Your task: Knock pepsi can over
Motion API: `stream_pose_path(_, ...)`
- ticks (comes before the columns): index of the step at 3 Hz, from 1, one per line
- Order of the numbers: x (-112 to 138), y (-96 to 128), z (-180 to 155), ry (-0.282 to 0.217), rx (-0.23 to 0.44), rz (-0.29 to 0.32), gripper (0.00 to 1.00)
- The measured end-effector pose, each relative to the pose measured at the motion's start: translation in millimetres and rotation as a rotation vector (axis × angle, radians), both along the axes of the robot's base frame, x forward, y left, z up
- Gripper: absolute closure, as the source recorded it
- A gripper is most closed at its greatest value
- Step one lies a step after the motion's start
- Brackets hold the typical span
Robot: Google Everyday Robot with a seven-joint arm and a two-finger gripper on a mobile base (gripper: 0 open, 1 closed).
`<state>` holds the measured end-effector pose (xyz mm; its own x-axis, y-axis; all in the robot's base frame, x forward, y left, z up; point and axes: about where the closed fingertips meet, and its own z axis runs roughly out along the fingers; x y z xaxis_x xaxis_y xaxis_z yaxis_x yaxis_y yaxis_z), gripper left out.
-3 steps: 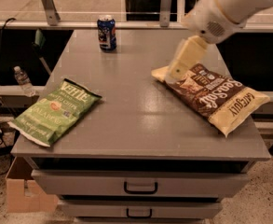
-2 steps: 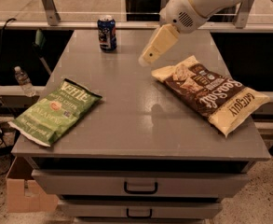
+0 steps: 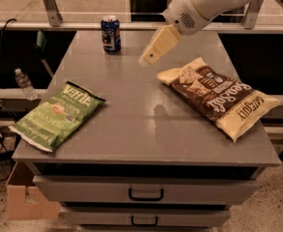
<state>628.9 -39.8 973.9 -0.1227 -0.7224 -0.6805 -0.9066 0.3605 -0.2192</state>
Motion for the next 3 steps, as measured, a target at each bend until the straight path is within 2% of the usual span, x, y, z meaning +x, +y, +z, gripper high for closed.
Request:
stream_pose_path(1, 27.5, 23.6, -17.1, 0.007, 0.096, -0.019, 0.00)
stream_pose_path(3, 121.6, 62.2, -50.3, -0.046, 0.299, -0.085, 0.00)
